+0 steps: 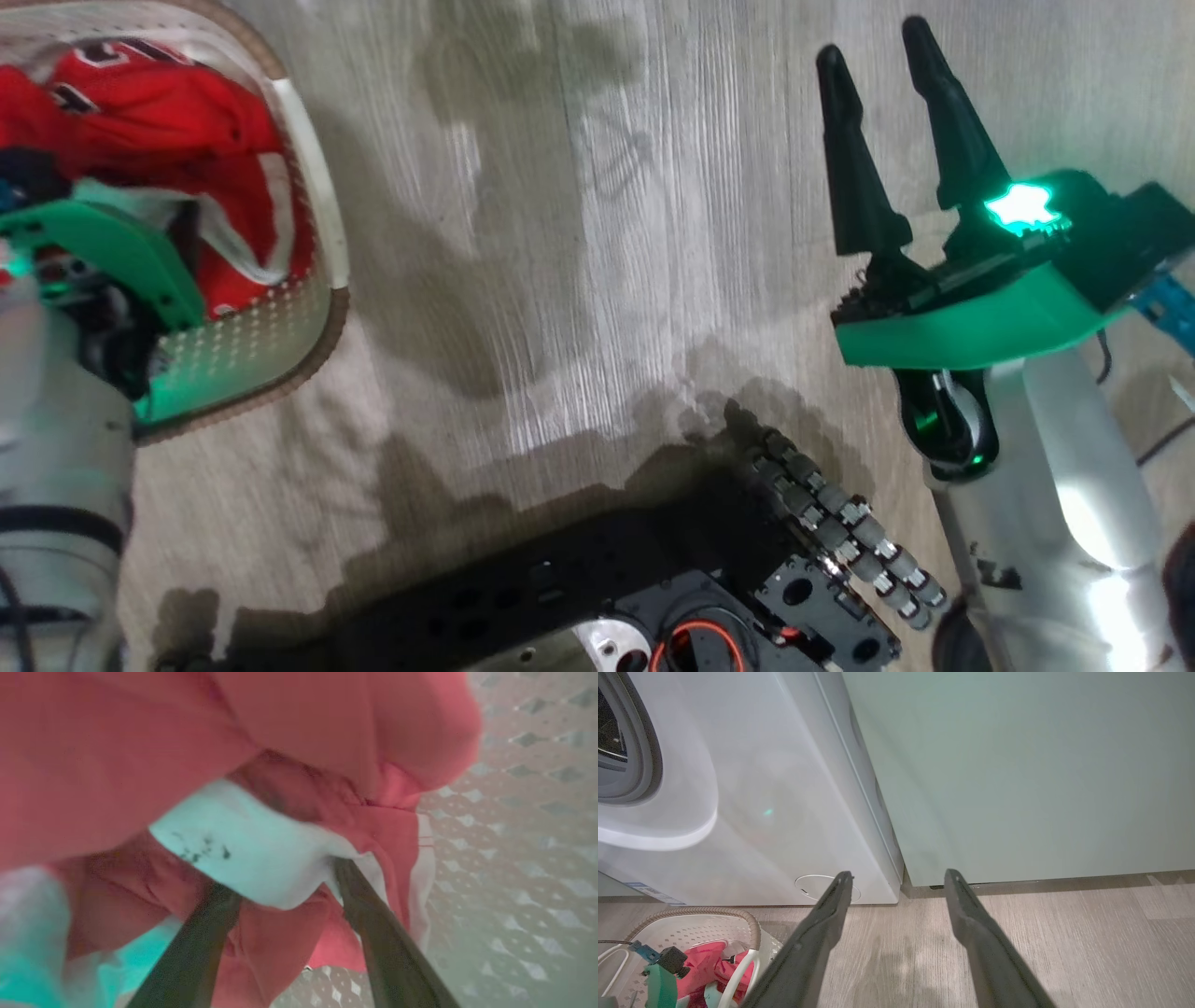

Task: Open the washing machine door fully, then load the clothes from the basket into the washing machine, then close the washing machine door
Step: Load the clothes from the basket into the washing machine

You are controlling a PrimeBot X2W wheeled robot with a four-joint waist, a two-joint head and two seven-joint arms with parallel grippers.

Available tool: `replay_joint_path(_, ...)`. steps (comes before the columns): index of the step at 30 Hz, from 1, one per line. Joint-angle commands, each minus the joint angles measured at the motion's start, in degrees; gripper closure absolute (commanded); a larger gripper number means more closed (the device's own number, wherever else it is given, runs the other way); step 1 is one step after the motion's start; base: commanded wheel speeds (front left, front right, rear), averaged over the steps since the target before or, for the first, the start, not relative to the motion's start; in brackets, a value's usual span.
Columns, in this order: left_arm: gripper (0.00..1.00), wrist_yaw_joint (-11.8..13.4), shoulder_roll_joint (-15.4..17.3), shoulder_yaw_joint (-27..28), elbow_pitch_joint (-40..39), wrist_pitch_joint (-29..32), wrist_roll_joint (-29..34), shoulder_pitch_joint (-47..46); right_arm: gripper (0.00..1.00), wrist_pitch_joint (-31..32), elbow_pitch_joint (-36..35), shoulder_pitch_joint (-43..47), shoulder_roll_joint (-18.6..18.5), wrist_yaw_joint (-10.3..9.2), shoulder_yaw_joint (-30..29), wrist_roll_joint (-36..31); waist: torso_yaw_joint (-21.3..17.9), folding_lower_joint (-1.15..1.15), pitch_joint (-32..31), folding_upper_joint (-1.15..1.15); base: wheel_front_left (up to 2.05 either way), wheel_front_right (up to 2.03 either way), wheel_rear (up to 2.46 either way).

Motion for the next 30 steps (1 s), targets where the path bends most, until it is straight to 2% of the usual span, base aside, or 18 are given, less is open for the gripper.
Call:
replay_joint_path(1,0.0,0.9,3.0,1.38,0.15,-0.4,-0.33,0.79,0.0,-0.37,-1.92,1.35,0.11,0.0,1.29,0.53,-0.9,-0.01,1.26,0.0,0.0,0.0,0.0)
replay_joint_path(6,0.0,2.16,4.52,1.49,2.57,-1.74,-0.25,-0.79,0.0,-0.37,-1.95,1.16,0.11,0.0,2.14,1.4,-1.9,-0.01,2.06,0.0,0.0,0.0,0.0)
replay_joint_path(7,0.43,2.29,4.66,1.39,2.99,-1.98,-0.18,-1.03,0.0,-0.37,-1.95,1.19,0.11,0.0,2.13,1.51,-1.94,-0.01,2.11,0.0,0.0,0.0,0.0)
replay_joint_path(8,0.81,2.5,4.73,1.32,3.33,-2.42,-0.12,-1.24,0.0,-0.37,-1.93,1.24,0.11,0.0,2.11,1.6,-1.95,-0.01,2.12,0.0,0.0,0.0,0.0)
replay_joint_path(9,1.0,2.57,4.67,1.25,3.82,-2.5,-0.15,-1.42,0.0,-0.37,-1.9,1.28,0.11,0.0,2.09,1.67,-1.93,-0.01,2.08,0.0,0.0,0.0,0.0)
replay_joint_path(16,1.0,2.76,3.55,-0.08,6.04,-4.69,0.44,-1.63,0.0,-0.37,-1.08,1.49,0.11,0.0,1.91,1.28,-0.91,-0.01,0.44,0.0,0.0,0.0,0.0)
replay_joint_path(30,1.0,2.3,0.72,-4.25,6.27,-14.04,3.21,2.23,0.0,-0.37,0.53,3.65,0.11,0.0,-0.72,-1.23,3.08,-0.01,-6.97,0.0,0.0,0.0,0.0)
